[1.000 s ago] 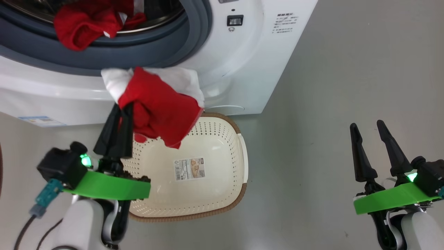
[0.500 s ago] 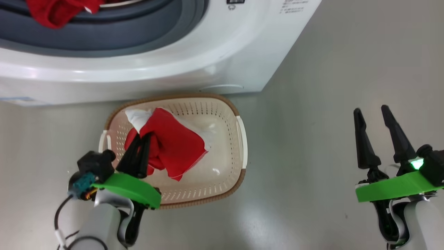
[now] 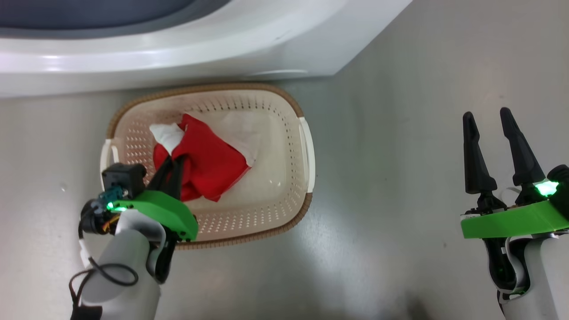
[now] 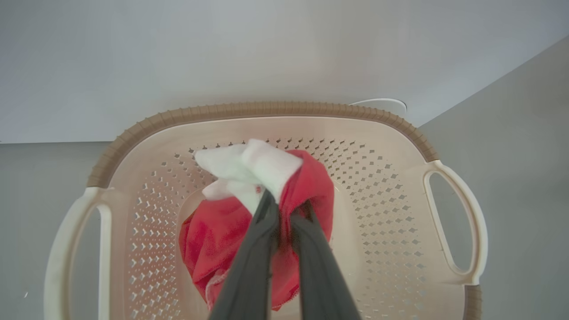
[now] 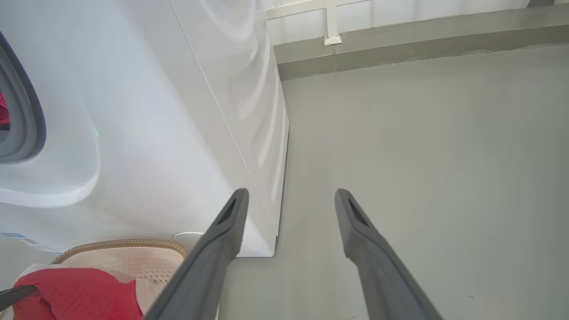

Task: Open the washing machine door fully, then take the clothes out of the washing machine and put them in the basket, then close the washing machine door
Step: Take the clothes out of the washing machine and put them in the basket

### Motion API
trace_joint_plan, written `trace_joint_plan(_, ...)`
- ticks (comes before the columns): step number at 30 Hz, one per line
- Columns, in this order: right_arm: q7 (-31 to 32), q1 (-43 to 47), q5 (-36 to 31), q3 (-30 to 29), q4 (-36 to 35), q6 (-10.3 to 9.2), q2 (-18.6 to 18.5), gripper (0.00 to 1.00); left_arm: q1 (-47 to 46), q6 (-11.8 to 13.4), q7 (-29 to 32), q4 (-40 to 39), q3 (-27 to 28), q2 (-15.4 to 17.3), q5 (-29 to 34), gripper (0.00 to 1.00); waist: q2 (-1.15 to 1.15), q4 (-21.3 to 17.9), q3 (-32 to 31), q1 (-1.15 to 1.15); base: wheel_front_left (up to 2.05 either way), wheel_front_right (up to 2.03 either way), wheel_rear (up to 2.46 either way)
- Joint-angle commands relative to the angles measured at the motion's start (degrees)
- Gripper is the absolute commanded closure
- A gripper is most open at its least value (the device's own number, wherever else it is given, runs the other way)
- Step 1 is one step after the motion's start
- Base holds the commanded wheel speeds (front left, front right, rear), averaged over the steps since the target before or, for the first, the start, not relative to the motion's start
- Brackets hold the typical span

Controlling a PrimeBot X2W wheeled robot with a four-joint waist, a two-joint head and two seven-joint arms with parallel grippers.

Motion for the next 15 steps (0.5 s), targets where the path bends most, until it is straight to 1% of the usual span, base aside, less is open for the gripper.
trace_joint_plan(1, -0.36, 0.29, -0.05, 0.91, -1.54, 0.36, -0.17, 0.00, -0.04, -0.32, -0.34, 0.50, 1.17, 1.57, 0.91, 1.00, 0.00, -0.34, 2.35, 0.00, 0.00, 0.00, 0.00)
trace_joint_plan(6, -0.36, -0.05, -0.20, 0.51, -1.99, 0.36, 0.02, 0.00, -2.94, -0.32, -0.34, 5.35, 1.91, 1.15, 1.66, 1.00, 0.00, -0.26, 4.28, 0.00, 0.00, 0.00, 0.00)
trace_joint_plan(15, -0.36, -0.84, -0.30, 0.39, -2.67, 0.36, 0.16, 0.00, -6.25, -0.32, -0.34, 10.00, 2.51, 0.95, 2.26, 1.00, 0.00, -0.43, 6.30, 0.00, 0.00, 0.00, 0.00)
